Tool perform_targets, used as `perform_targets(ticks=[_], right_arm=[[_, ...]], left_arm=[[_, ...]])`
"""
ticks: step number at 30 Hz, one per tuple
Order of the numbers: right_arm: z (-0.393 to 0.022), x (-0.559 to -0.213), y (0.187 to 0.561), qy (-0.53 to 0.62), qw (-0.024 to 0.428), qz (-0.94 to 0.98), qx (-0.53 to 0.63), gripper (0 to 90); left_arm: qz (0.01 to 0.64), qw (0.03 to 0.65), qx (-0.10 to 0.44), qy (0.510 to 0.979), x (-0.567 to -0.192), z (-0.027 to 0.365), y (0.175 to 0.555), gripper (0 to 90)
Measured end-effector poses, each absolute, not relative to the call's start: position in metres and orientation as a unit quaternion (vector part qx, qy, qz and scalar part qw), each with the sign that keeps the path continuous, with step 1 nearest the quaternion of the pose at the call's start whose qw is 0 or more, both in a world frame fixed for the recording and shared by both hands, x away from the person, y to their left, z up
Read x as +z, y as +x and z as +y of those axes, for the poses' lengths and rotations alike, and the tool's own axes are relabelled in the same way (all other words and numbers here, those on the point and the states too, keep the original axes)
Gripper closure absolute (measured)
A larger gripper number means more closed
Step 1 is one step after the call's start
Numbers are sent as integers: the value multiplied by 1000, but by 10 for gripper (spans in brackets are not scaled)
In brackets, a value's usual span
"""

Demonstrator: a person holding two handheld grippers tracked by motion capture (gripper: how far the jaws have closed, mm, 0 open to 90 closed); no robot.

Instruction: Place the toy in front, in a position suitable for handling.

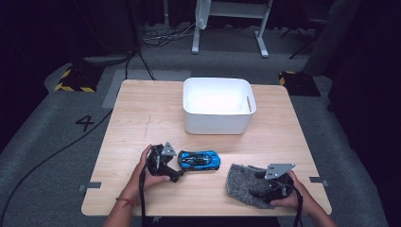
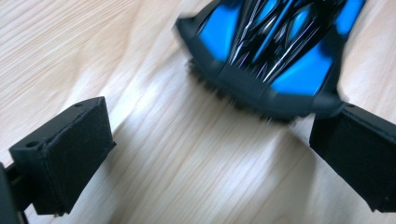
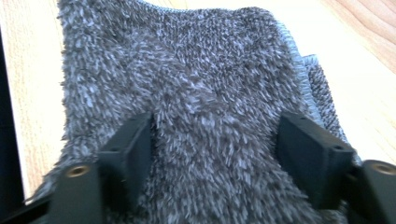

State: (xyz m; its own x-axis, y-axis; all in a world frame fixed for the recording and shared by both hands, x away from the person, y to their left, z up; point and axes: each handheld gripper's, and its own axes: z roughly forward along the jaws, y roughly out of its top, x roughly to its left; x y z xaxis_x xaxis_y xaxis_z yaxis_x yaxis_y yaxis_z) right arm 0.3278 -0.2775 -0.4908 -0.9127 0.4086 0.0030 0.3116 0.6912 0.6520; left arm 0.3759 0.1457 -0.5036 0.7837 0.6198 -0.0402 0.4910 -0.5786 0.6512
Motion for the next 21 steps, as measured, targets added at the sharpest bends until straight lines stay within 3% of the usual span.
perform_targets(ticks=[1,2,7,21], right_arm=[[-278,-490,328,195,71,917,342,387],[-279,-489,327,191,72,916,345,560],[-277,-489,326,175,71,914,359,755],[-272,-463,336,159,124,886,417,785]], left_arm=[[322,336,99,880,-504,147,375,0],[321,334,102,880,-504,147,374,0],[322,330,105,881,-504,144,375,0],[334,346,99,871,-502,152,365,87]])
